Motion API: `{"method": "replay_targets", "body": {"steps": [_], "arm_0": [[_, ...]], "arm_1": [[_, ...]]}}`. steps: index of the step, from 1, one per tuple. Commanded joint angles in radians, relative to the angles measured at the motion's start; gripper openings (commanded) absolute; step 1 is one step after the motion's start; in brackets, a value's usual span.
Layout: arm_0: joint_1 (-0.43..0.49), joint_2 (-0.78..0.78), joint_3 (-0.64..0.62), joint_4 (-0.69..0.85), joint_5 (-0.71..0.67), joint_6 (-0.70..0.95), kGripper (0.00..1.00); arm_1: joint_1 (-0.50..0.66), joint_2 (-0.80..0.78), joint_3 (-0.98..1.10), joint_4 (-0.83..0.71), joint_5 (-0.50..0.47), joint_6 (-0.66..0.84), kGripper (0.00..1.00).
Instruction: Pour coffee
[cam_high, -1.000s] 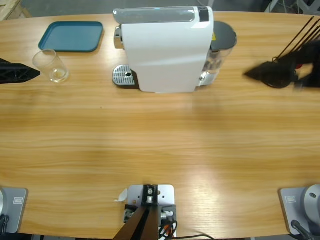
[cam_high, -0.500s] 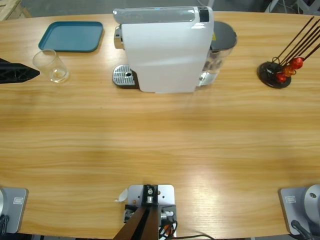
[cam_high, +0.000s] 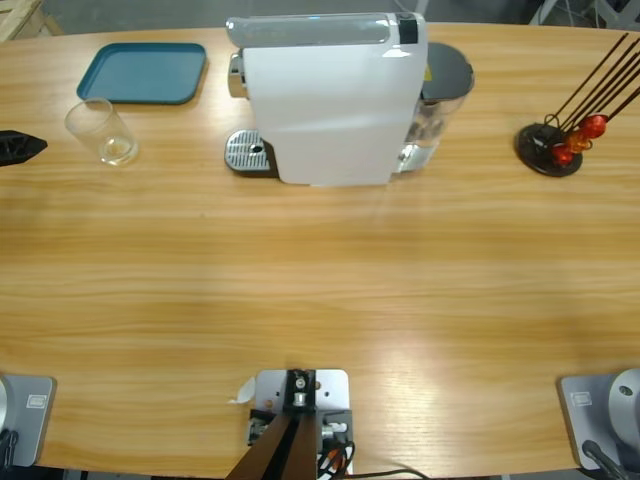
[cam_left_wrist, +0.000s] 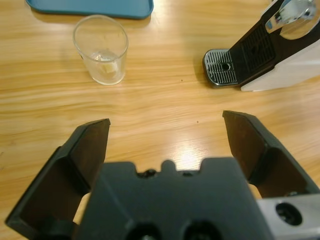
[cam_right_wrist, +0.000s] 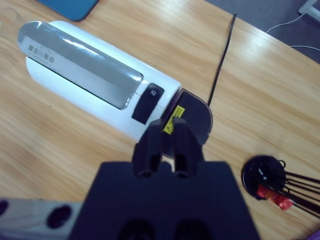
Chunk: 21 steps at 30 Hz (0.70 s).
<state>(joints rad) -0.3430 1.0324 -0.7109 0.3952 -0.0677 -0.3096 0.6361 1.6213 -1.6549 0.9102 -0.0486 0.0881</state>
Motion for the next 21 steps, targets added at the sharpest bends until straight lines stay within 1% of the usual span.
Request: {"method": "replay_targets", "body": {"steps": [1,4,7,13,17,21], "arm_0": [[0.007,0.100,0.031,-0.074,0.057,0.021,1.000],[0.007,0.236,0.013,-0.125,0.131,0.032,1.000],[0.007,0.329,0.012,-0.176,0.191,0.049,1.000],[0.007,0.382,0.014,-0.236,0.267,0.109,1.000],[0.007,0.415,0.015,-0.270,0.291,0.132,1.000],[0.007,0.486,0.014,-0.344,0.304,0.137,1.000]], "arm_1": [[-0.015,-0.121,0.187,-0.033,0.013,0.016,1.000],[-0.015,-0.165,0.234,-0.040,0.013,0.021,1.000],[-0.015,-0.192,0.268,-0.040,0.013,0.022,1.000],[-0.015,-0.224,0.326,-0.045,0.013,0.022,1.000],[-0.015,-0.237,0.350,-0.054,0.013,0.024,1.000],[-0.015,-0.251,0.368,-0.055,0.012,0.024,1.000]]}}
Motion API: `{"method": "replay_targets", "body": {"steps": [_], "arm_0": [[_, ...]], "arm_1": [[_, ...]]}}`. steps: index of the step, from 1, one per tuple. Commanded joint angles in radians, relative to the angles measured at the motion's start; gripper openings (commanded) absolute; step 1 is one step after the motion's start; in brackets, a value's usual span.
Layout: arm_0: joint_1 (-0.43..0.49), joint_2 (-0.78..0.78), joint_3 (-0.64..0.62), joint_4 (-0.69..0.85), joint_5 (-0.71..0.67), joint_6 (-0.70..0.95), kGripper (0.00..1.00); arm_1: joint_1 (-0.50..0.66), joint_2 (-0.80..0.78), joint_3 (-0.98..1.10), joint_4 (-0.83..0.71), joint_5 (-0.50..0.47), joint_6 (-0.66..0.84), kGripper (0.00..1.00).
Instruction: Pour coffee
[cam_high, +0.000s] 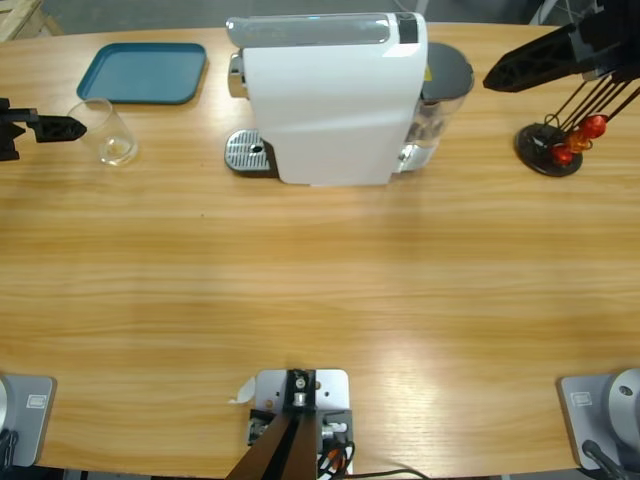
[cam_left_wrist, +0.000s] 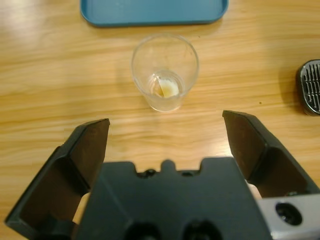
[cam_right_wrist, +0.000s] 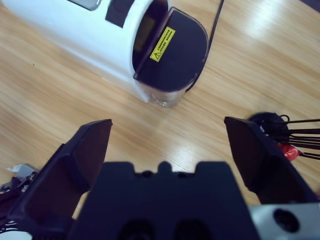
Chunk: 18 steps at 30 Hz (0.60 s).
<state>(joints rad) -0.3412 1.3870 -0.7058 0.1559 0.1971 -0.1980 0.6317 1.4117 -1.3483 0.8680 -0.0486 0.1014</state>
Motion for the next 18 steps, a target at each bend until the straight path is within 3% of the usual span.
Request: {"method": "replay_targets", "body": {"steps": [1,18], "arm_0": [[0.005,0.149,0.008,-0.118,0.047,0.029,1.000],[0.007,0.355,-0.052,-0.240,0.024,0.044,1.000]], "arm_1": [[-0.010,-0.046,0.066,-0.014,0.011,0.011,1.000],[-0.040,-0.098,0.159,-0.044,0.010,0.018,1.000]]}}
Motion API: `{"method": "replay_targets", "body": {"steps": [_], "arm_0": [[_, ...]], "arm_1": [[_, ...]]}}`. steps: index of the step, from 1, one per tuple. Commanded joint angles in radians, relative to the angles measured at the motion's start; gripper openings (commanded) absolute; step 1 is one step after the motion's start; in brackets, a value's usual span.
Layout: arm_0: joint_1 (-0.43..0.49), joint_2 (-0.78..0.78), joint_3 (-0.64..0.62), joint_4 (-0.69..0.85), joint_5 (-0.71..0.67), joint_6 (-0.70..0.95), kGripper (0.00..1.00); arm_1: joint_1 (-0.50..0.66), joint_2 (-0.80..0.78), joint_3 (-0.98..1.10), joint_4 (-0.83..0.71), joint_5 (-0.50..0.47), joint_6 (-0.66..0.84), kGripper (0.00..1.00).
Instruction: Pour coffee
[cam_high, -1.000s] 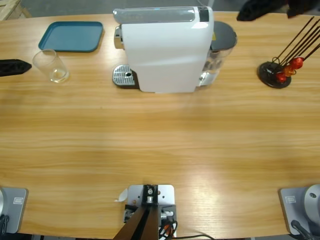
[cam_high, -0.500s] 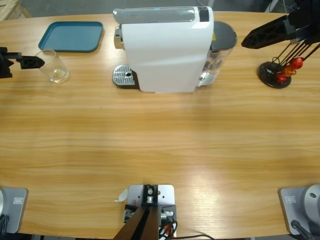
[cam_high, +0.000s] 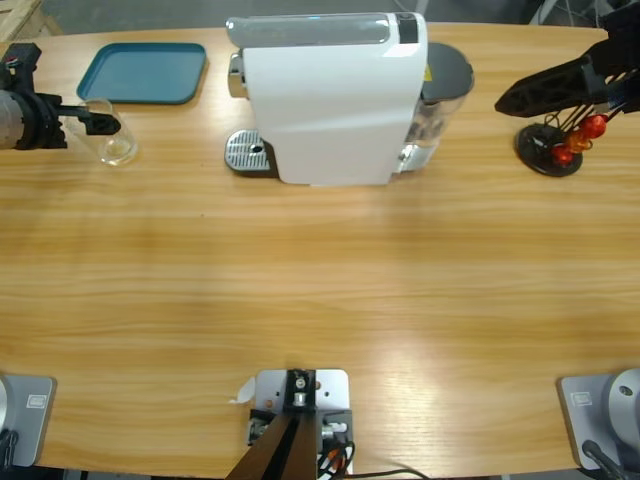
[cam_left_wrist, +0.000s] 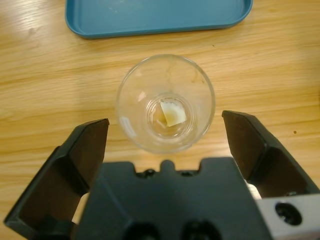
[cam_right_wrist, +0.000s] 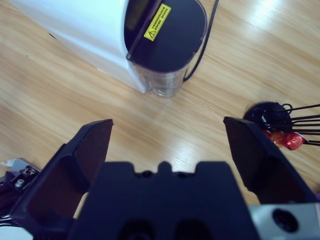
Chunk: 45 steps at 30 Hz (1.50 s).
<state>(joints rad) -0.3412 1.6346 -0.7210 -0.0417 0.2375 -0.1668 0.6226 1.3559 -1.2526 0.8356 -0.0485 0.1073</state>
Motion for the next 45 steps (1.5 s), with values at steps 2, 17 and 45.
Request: {"method": "replay_targets", "body": {"steps": [2,17,45], "arm_0": [[0.008,0.122,-0.047,-0.054,-0.023,0.019,1.000],[0.046,0.158,-0.060,-0.083,-0.043,0.034,0.329],[-0.112,0.024,-0.111,-0.034,-0.435,0.248,0.139]], "arm_1": [[-0.034,-0.047,0.070,-0.012,0.009,0.012,1.000],[-0.043,-0.062,0.103,-0.023,0.013,0.011,1.000],[-0.050,-0.115,0.156,-0.035,0.010,0.018,1.000]]}}
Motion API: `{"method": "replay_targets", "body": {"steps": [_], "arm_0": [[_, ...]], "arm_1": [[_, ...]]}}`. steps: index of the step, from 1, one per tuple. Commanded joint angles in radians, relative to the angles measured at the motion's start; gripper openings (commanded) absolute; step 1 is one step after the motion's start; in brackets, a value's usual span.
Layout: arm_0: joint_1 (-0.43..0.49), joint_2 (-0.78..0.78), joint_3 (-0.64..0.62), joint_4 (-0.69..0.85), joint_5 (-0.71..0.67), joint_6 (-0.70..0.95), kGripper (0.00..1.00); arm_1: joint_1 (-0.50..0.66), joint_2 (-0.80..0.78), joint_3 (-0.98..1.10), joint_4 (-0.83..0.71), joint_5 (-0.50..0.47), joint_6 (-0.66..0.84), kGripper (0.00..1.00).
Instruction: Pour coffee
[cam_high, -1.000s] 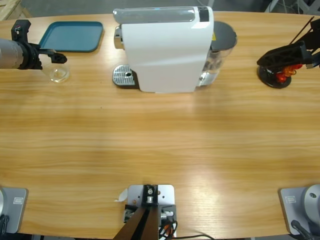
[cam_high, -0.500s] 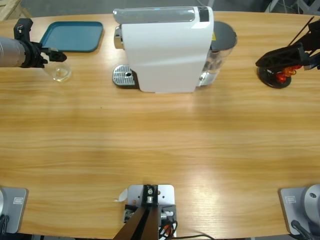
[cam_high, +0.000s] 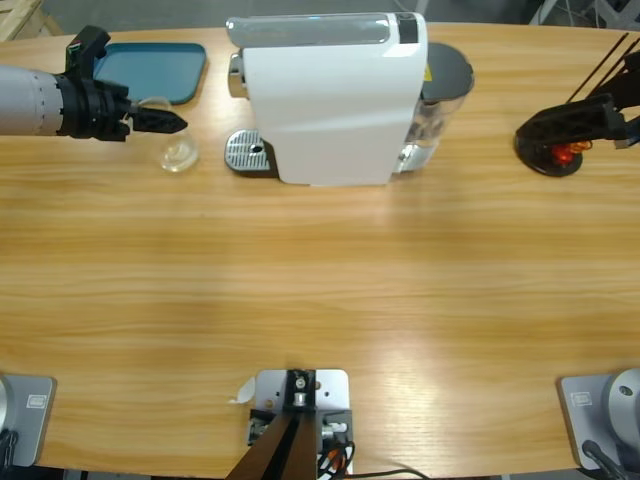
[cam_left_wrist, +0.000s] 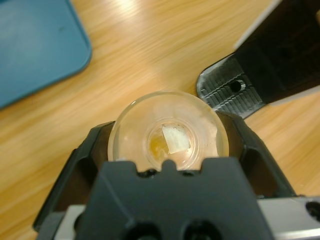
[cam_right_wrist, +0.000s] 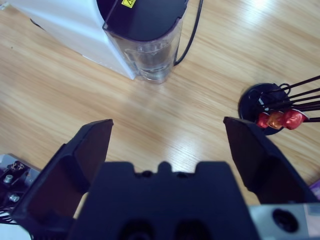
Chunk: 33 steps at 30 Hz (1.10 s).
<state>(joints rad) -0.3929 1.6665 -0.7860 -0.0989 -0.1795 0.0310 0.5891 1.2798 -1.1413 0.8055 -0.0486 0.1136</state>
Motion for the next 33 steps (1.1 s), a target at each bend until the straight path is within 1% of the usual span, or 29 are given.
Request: {"method": "replay_targets", "body": {"steps": [1,6,19,33], "arm_0": [[-0.069,-0.003,-0.056,0.023,-0.018,0.053,0.139],[-0.101,0.048,-0.094,0.018,-0.018,0.070,0.138],[-0.156,0.159,-0.087,-0.064,-0.046,0.079,0.140],[-0.175,0.193,-0.126,-0.074,-0.044,0.101,0.140]], "arm_1": [[-0.018,-0.042,0.047,-0.005,0.010,0.012,1.000],[-0.033,-0.062,0.061,-0.002,0.009,0.007,1.000],[-0.055,-0.121,0.090,0.034,0.009,-0.011,1.000],[-0.062,-0.128,0.092,0.040,0.004,-0.016,1.000]]}}
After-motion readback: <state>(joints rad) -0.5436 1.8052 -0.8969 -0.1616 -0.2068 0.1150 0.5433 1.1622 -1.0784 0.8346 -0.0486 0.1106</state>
